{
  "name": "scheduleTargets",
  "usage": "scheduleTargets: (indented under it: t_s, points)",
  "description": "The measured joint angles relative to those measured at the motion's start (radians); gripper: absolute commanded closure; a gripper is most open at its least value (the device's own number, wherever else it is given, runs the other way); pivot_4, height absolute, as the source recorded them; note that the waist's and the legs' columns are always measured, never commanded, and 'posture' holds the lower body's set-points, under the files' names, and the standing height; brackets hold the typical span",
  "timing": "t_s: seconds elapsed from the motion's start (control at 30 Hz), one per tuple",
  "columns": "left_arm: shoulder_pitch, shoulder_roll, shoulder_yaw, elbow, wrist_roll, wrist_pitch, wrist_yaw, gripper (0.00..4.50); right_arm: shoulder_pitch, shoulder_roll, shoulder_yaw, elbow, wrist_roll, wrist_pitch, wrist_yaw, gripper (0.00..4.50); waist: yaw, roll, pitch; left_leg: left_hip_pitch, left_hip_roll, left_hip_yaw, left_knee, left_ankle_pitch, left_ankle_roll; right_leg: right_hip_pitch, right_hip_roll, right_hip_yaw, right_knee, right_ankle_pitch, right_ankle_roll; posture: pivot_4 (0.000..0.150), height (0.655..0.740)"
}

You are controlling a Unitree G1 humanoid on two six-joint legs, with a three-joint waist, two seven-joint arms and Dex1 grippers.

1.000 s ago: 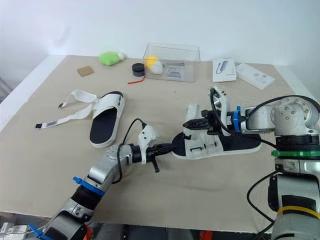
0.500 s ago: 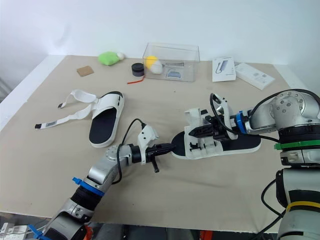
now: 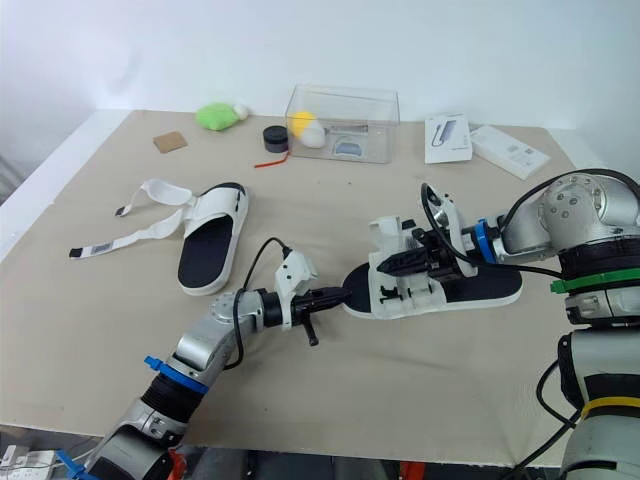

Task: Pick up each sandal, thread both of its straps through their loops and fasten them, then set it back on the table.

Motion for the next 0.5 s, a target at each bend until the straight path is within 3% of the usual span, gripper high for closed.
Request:
scheduleTargets:
  t_s: [0.37,0.5]
  points:
    - [0.007,0.0,-0.001,-0.014,0.001,0.002,0.0,4.5,0.012,-0.016,0.024,-0.081,-0.064,-0.007,0.036,4.44,0.0,0.0,0.0,0.0,0.0,0.0,-0.001,0.0,0.0,0.0,0.0,0.0,0.0,-0.001,0.0,0.15,0.74]
    - [0.009,0.0,-0.003,-0.017,0.003,0.002,0.001,4.5,0.051,-0.028,0.023,-0.184,-0.181,-0.05,0.087,4.44,0.001,0.0,0.0,0.0,0.0,0.0,-0.002,0.0,0.0,0.0,0.0,0.0,0.0,-0.002,0.0,0.15,0.74]
